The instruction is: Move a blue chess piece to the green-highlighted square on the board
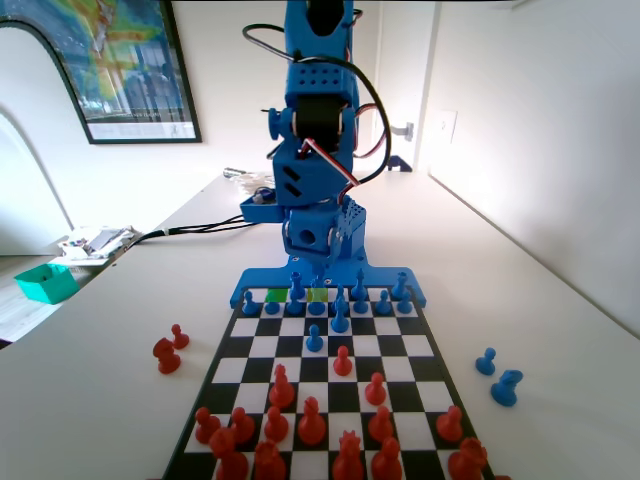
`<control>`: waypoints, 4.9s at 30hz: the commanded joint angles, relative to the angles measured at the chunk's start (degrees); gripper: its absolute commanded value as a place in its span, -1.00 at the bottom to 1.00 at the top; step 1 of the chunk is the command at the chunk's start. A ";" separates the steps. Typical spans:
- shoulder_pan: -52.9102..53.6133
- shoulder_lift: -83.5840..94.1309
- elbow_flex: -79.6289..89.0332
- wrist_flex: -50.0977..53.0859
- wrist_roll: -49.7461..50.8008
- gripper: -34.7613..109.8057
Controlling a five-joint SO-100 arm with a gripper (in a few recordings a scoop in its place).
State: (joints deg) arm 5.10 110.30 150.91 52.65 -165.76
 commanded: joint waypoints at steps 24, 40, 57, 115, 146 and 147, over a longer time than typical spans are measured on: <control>16.96 5.62 -23.55 32.87 -8.00 -0.51; 27.51 -2.46 -13.97 9.76 -2.81 -0.51; 23.73 -3.60 -4.39 -3.43 3.43 -0.51; 1.93 27.16 -37.88 39.20 55.55 -0.51; -4.04 64.69 -26.02 37.44 64.86 -0.51; -4.04 64.69 -26.02 37.44 64.86 -0.51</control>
State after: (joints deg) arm 0.97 173.67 124.72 90.97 -100.55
